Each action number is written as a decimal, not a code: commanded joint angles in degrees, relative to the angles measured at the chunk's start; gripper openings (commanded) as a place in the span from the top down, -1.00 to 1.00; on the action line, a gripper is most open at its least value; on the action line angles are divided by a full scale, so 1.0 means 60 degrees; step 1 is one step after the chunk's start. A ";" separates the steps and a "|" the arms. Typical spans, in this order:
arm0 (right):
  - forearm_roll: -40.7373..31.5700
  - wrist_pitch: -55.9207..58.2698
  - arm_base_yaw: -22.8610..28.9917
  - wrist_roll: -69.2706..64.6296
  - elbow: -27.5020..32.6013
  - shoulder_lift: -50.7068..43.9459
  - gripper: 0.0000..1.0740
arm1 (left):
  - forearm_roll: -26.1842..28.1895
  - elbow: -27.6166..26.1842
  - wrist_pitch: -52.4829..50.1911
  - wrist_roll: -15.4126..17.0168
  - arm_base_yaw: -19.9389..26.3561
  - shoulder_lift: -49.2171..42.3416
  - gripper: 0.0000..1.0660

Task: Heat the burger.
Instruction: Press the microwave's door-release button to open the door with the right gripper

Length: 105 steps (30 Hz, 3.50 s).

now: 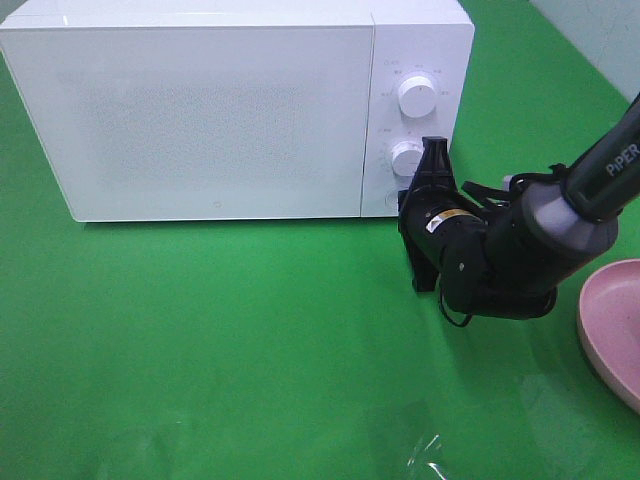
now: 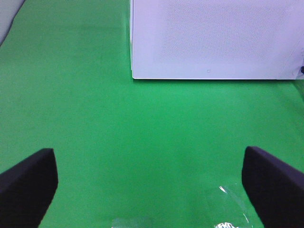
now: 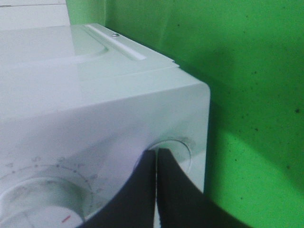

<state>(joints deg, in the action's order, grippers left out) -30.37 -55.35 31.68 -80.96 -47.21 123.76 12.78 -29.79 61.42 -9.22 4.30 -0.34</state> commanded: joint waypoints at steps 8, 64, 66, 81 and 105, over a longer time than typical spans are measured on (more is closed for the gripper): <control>0.0497 -0.0296 -0.0086 -0.0630 -0.0143 -0.0048 1.00 | 0.0029 0.0019 0.0019 0.0019 -0.0029 -0.0143 -0.83; -0.0372 -0.1948 -0.0076 -0.0048 -0.2110 0.1394 1.00 | 0.0029 0.0019 0.0019 0.0019 -0.0029 -0.0143 -0.83; -0.0382 -0.1939 -0.0076 -0.0048 -0.2110 0.1404 1.00 | 0.0029 0.0019 0.0019 0.0019 -0.0029 -0.0143 -0.83; -0.0392 -0.1614 -0.0057 -0.0048 -0.2101 0.1366 1.00 | 0.0029 0.0019 0.0019 0.0019 -0.0029 -0.0143 -0.83; 0.0143 0.0783 0.0392 0.0372 0.0086 -0.0411 1.00 | 0.0029 0.0019 0.0019 0.0019 -0.0029 -0.0143 -0.83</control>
<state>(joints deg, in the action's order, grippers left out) -30.88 -52.37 33.98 -80.62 -48.24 123.82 12.78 -29.79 61.42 -9.22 4.30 -0.34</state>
